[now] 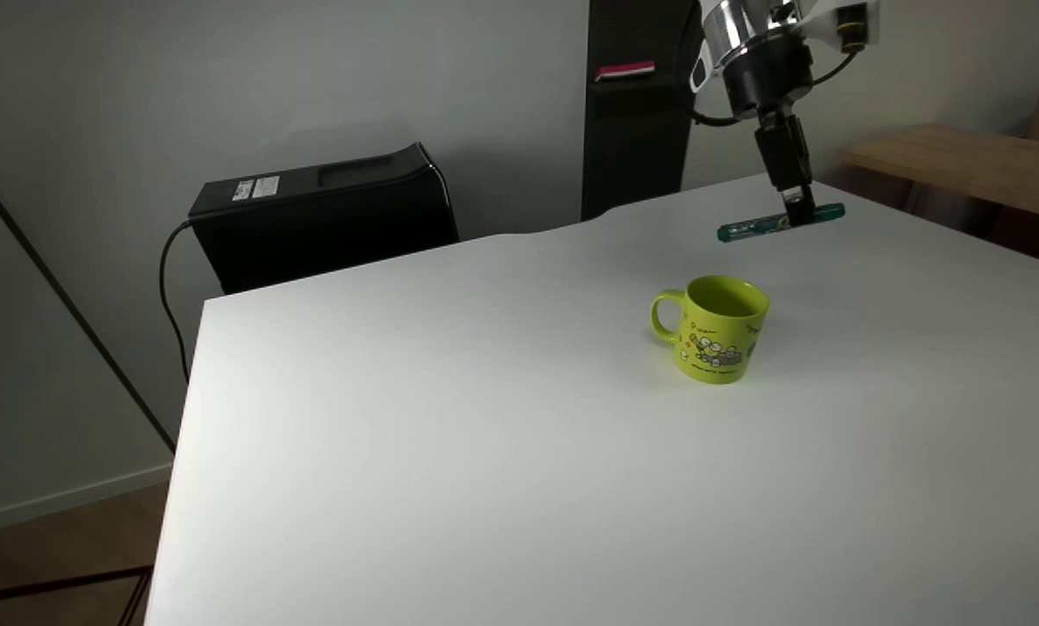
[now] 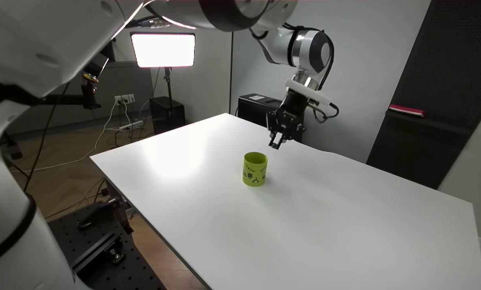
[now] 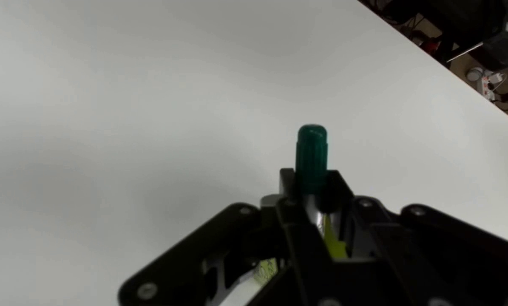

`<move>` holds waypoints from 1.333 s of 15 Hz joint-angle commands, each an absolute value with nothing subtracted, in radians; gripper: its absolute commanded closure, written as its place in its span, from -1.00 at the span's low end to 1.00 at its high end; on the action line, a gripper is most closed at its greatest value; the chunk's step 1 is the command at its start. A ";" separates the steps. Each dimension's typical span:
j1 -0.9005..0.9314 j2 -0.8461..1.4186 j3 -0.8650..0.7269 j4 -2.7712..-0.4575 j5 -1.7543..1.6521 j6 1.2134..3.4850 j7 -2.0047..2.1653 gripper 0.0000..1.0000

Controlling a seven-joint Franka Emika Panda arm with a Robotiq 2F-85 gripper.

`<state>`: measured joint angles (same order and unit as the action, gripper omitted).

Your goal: Put the marker in the mug

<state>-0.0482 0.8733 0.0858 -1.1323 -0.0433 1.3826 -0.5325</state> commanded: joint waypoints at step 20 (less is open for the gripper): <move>-0.057 1.203 0.112 -0.668 0.035 1.000 -0.514 0.90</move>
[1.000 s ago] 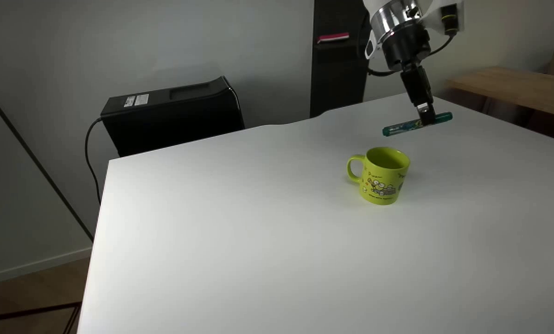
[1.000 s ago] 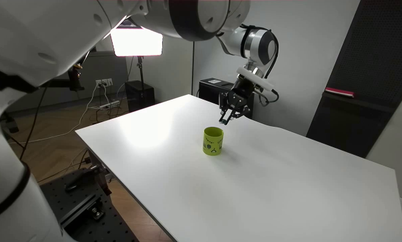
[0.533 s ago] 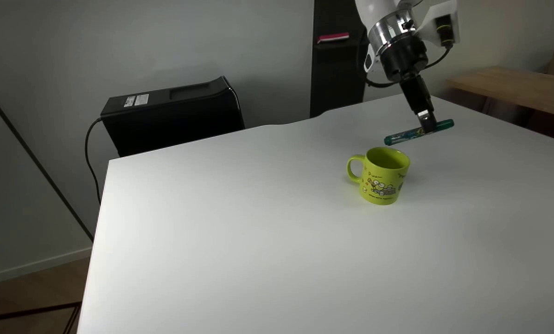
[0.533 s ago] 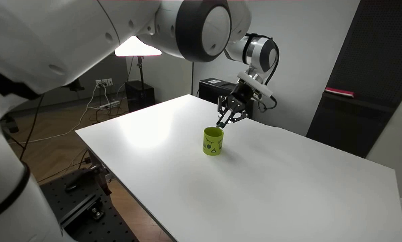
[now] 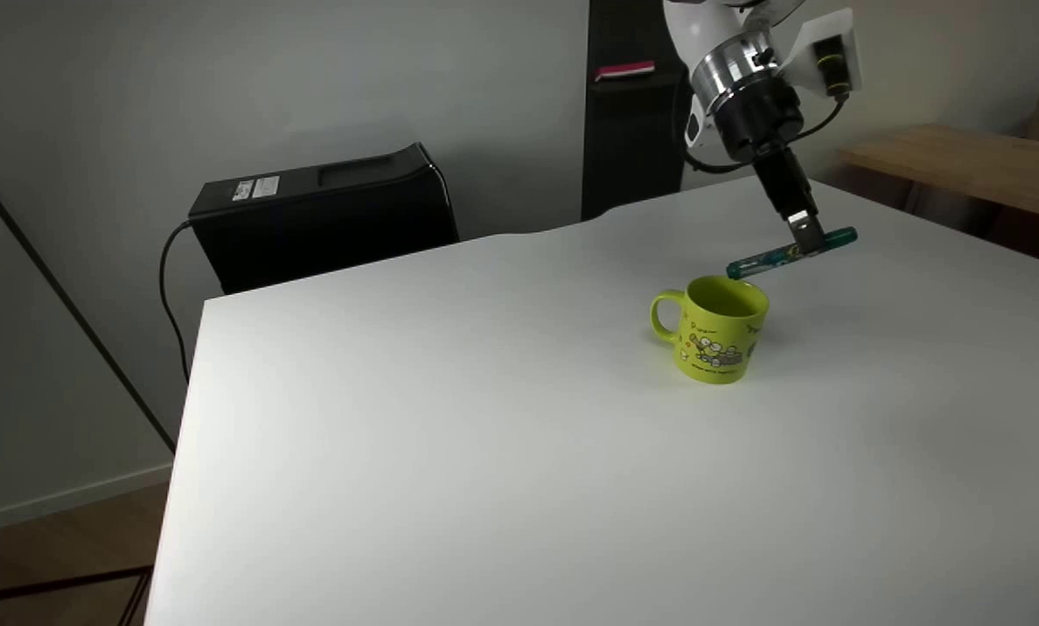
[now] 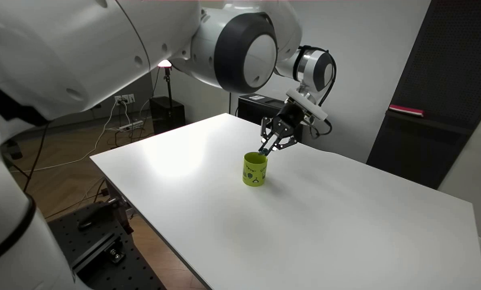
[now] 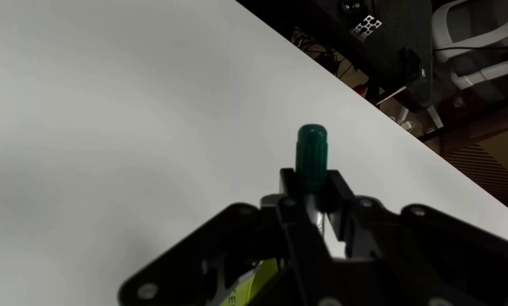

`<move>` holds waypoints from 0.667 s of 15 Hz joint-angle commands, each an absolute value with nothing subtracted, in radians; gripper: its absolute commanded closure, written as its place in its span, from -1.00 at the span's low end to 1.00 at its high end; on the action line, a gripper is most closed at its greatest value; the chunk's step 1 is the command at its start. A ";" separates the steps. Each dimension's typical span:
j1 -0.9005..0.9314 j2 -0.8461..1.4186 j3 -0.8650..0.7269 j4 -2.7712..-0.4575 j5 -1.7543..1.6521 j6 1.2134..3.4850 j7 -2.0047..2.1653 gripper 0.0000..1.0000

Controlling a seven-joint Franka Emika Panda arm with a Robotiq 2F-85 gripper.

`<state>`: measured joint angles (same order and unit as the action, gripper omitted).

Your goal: Put the marker in the mug

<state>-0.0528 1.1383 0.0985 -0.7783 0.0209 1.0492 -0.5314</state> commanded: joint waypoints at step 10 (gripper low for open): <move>-0.040 1.282 0.116 -0.606 0.033 1.000 -0.526 0.90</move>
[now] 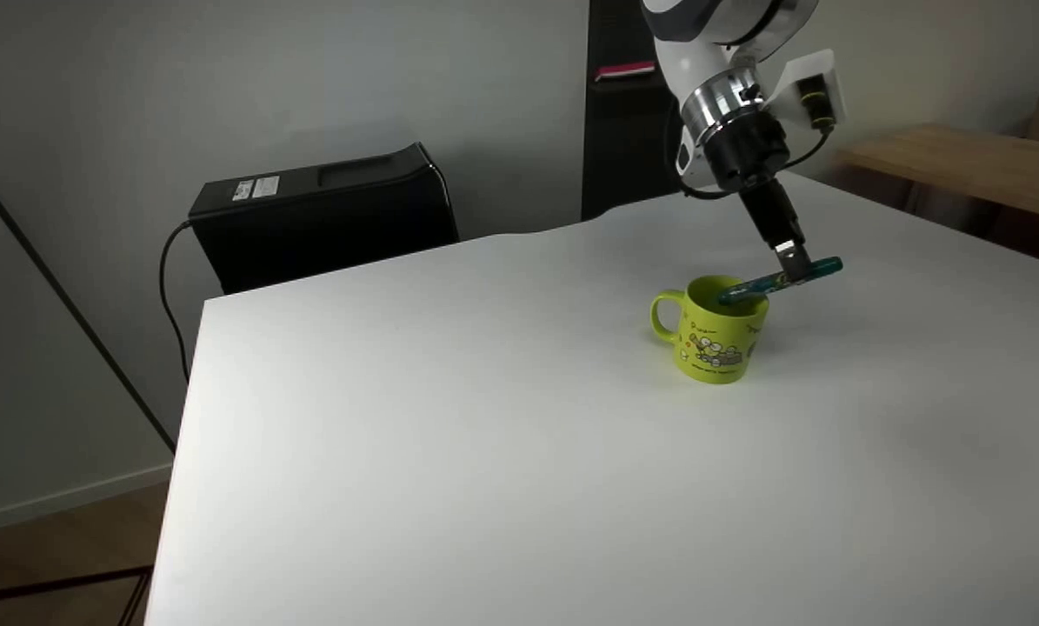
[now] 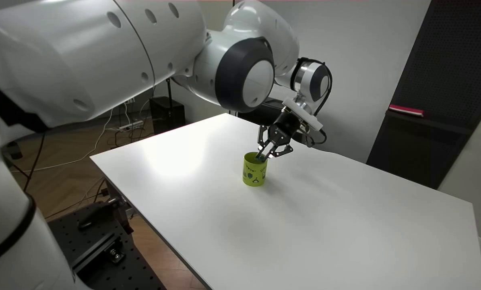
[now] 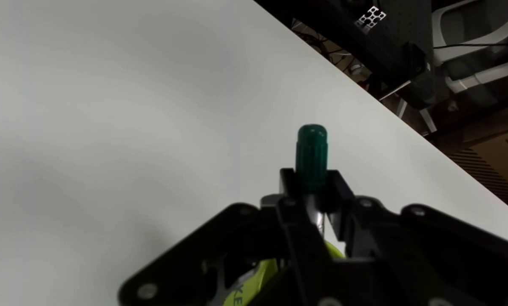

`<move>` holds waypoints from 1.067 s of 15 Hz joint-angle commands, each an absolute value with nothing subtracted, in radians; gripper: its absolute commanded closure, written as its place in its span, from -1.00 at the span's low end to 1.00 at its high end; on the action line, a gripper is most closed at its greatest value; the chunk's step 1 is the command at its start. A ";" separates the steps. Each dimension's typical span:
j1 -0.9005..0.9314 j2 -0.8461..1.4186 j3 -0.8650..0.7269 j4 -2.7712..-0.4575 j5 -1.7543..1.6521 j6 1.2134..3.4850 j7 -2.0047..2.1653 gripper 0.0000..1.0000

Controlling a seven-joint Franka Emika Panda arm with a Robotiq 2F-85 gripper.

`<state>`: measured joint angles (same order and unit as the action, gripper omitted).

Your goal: Put the marker in the mug

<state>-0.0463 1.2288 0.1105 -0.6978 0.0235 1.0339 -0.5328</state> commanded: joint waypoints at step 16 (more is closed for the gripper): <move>-0.011 1.348 0.108 -0.550 0.014 1.010 -0.558 0.90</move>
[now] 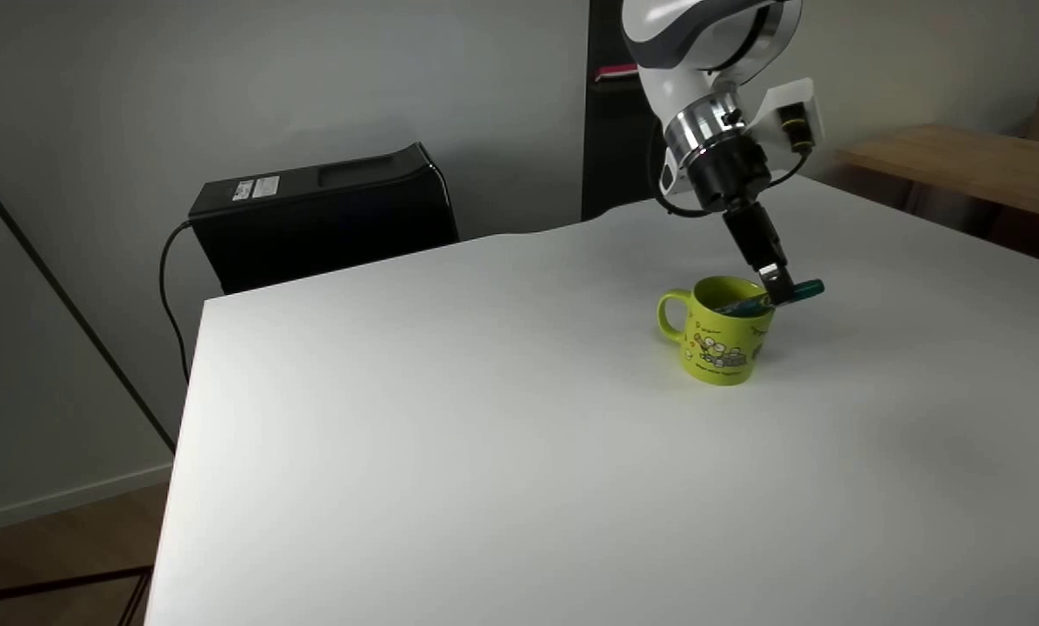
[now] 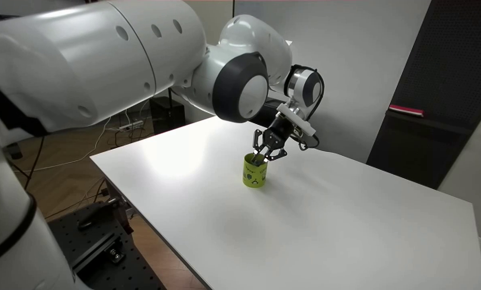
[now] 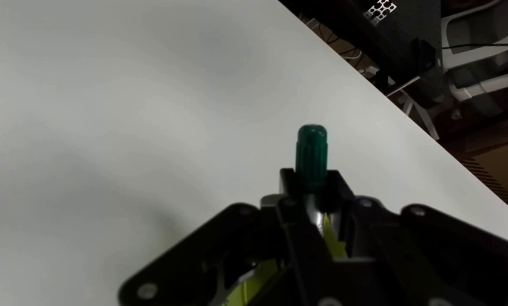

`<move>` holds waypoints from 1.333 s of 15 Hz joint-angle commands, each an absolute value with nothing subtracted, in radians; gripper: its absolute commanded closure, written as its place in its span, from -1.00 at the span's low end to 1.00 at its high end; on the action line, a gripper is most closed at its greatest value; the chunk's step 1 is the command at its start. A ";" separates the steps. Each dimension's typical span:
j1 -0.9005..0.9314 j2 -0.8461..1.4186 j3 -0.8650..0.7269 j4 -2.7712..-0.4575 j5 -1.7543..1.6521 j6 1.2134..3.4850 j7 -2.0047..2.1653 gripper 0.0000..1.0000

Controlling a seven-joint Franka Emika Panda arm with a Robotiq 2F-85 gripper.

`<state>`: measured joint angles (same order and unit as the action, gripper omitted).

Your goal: Put the marker in the mug

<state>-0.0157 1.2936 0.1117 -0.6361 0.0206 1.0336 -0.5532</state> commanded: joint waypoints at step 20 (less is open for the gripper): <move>-0.004 1.284 0.086 -0.503 -0.018 1.062 -0.546 -1.00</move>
